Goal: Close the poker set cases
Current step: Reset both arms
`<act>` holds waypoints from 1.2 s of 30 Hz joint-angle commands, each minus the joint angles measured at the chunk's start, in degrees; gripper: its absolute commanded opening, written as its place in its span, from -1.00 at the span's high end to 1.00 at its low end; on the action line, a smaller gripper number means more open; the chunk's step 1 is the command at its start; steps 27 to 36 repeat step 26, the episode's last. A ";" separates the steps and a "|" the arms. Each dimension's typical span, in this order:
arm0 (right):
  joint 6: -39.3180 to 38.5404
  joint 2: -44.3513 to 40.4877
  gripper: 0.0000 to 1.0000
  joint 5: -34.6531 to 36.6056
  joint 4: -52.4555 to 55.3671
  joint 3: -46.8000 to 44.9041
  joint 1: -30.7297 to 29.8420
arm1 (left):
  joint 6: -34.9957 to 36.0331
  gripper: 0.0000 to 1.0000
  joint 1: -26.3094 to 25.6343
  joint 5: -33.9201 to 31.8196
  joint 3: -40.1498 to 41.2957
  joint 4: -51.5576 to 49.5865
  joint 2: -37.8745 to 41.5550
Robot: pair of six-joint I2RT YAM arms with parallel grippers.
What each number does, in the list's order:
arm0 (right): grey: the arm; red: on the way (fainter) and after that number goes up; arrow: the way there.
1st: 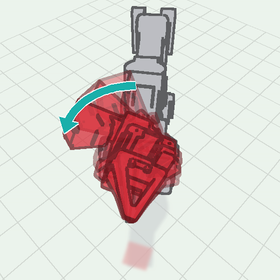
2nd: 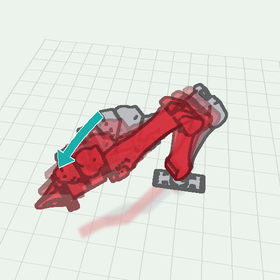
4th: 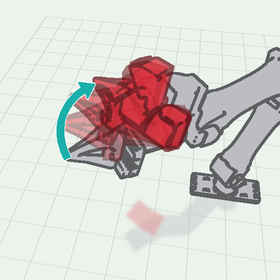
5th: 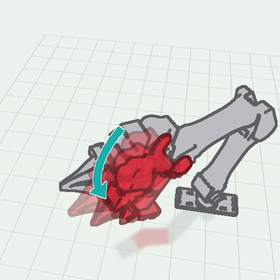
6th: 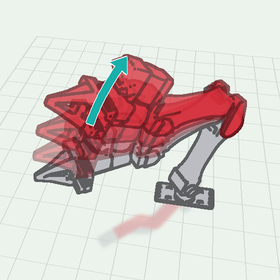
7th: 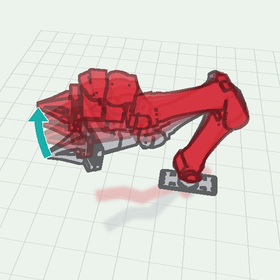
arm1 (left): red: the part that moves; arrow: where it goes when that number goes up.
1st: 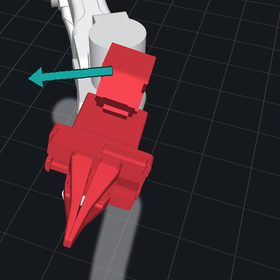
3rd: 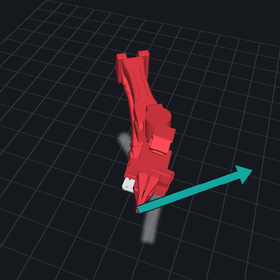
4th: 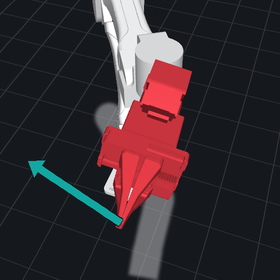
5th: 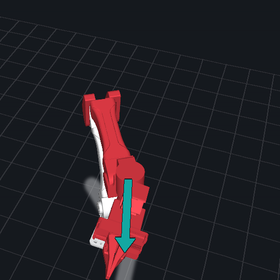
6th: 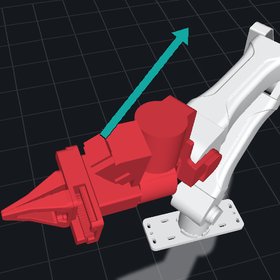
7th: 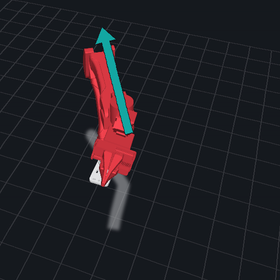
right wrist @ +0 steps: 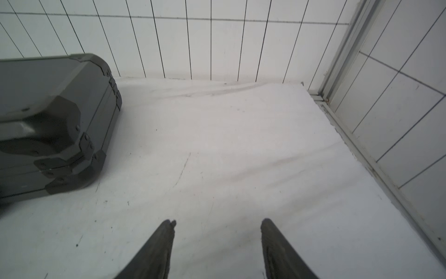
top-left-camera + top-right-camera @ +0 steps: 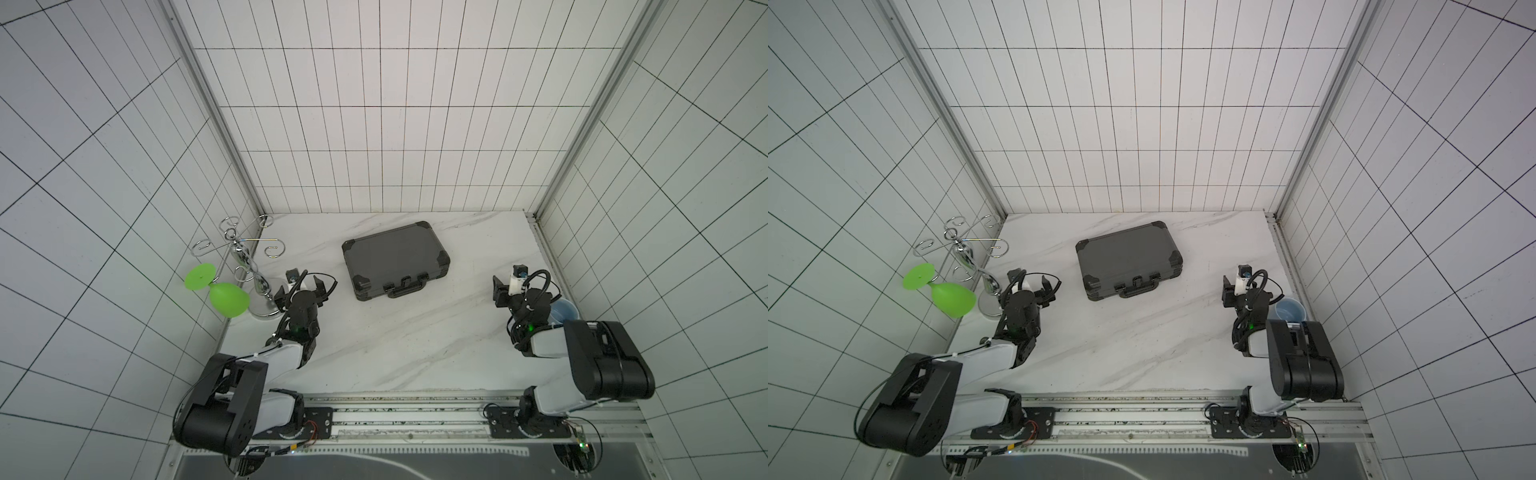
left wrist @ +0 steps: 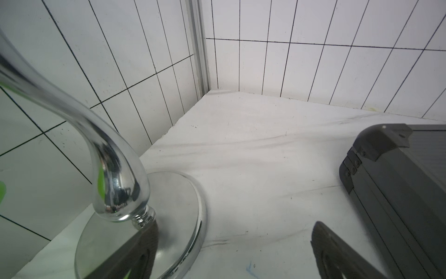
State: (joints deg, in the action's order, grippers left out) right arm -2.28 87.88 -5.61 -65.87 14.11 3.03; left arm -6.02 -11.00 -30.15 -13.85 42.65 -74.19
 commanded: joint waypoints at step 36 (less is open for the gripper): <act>1.40 0.72 -0.99 6.77 -5.41 0.92 -0.37 | 4.18 -0.96 3.02 3.43 -6.24 14.17 -15.30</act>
